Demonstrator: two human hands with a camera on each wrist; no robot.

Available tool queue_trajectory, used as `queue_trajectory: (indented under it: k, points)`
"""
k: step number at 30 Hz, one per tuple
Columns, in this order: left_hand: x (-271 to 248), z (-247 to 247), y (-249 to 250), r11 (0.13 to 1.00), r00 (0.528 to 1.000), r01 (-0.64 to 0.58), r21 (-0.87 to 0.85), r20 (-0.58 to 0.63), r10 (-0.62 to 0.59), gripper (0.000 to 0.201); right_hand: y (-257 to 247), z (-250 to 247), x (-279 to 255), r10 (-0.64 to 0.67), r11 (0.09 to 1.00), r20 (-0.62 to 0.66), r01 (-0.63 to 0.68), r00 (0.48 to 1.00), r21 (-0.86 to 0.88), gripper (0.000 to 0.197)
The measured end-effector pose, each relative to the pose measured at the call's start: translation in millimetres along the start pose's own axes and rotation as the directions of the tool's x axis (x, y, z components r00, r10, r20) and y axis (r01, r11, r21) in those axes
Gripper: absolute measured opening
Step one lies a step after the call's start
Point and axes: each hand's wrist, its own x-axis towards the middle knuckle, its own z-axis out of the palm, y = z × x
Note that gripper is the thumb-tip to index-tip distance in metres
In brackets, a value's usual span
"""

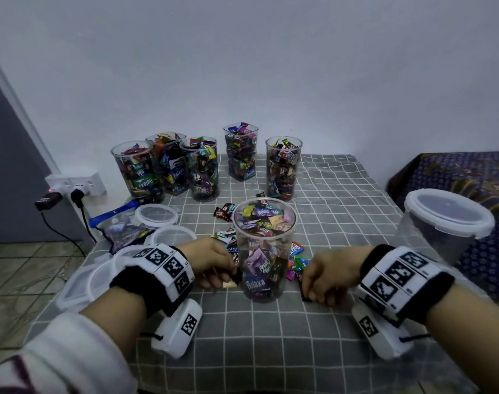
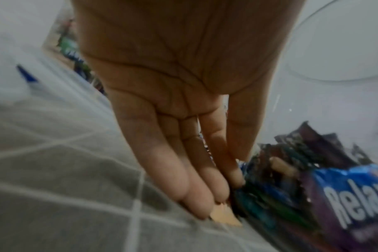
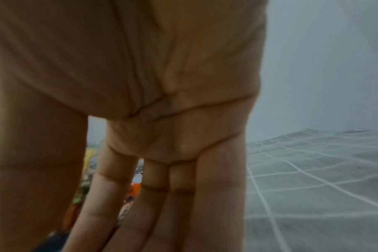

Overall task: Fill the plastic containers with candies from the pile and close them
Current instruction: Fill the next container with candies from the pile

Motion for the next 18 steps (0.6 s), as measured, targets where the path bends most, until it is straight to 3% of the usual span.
queue_trajectory:
  k: [6, 10, 13, 16, 18]
  points:
    - [18.0, -3.4, 2.1, 0.999, 1.000, 0.009, -0.048, -0.010, -0.010, 0.022, -14.7, -23.4, 20.3, 0.021, 1.000, -0.061, -0.020, 0.998, 0.006, 0.017]
    - [28.0, -6.2, 10.0, 0.996, 0.999, -0.029, -0.083, -0.040, 0.026, 0.013, -20.7, -35.8, 34.9, 0.028, 0.998, -0.211, -0.039, 0.977, -0.046, 0.023]
    - [35.7, -8.9, 12.8, 0.992, 0.997, -0.062, -0.113, -0.048, 0.057, 0.025, -17.8, -42.2, 52.6, -0.019, 0.992, -0.337, -0.025, 0.941, -0.126, 0.031]
    - [43.9, -17.3, 16.5, 0.991, 0.987, -0.113, 0.065, -0.111, 0.119, 0.035, -20.7, -49.9, 58.5, -0.028, 0.985, -0.409, -0.045, 0.912, -0.167, 0.022]
    - [47.2, -25.5, 22.1, 0.979, 0.966, -0.105, 0.177, -0.216, 0.142, 0.019, -25.5, -56.7, 51.3, -0.041, 0.984, -0.517, -0.057, 0.855, -0.171, 0.019]
